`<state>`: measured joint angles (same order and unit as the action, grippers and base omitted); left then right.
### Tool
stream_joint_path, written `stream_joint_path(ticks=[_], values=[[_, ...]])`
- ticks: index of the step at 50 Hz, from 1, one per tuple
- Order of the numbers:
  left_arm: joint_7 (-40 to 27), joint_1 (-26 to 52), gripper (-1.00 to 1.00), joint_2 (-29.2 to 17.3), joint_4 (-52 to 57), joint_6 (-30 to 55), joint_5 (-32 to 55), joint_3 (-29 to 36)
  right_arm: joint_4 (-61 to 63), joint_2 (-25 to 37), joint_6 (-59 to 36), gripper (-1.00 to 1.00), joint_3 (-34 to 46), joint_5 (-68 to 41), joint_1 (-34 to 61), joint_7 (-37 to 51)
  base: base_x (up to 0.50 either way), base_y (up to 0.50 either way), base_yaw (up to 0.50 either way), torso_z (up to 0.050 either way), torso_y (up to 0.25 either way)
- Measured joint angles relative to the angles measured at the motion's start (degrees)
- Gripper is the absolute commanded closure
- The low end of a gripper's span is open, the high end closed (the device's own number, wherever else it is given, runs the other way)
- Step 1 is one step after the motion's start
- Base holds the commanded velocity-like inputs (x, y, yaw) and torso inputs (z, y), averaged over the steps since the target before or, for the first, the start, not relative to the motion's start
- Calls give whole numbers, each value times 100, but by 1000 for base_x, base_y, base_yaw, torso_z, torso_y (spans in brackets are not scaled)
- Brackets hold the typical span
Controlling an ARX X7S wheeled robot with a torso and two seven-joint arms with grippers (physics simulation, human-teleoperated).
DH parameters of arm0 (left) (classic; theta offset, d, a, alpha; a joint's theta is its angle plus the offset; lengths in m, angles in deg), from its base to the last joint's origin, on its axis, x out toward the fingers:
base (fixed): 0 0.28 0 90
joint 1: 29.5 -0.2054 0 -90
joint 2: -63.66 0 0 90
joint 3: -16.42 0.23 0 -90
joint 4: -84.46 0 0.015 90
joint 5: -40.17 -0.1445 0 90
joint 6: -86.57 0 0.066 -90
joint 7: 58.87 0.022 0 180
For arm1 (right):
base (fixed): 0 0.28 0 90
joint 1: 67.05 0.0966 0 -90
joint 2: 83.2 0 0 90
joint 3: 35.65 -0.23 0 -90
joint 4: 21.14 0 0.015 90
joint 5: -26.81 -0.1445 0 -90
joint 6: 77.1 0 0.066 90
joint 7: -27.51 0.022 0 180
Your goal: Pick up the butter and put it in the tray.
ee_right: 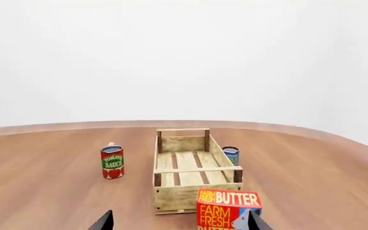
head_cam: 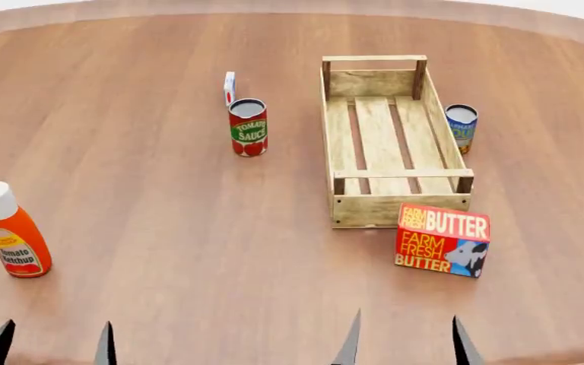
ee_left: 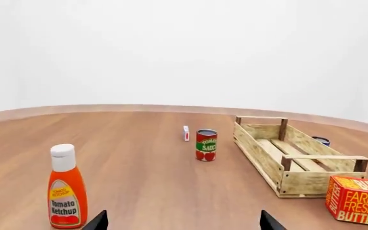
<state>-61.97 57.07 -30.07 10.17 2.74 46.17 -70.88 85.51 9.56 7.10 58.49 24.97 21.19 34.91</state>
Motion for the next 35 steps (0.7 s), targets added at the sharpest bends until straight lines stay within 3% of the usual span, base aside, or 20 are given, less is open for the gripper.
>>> stream_joint_path(ticks=[12,35], values=[[-121,-268,-100,-175,1158,346,274,72,1294,153,-567,-100,201,131,-49,330,22,0,0,0,0],[-315,-382,-100,-391,1735,503,519,181,1876,395,-730,-100,485,6,-57,489,493,0,0,0,0]])
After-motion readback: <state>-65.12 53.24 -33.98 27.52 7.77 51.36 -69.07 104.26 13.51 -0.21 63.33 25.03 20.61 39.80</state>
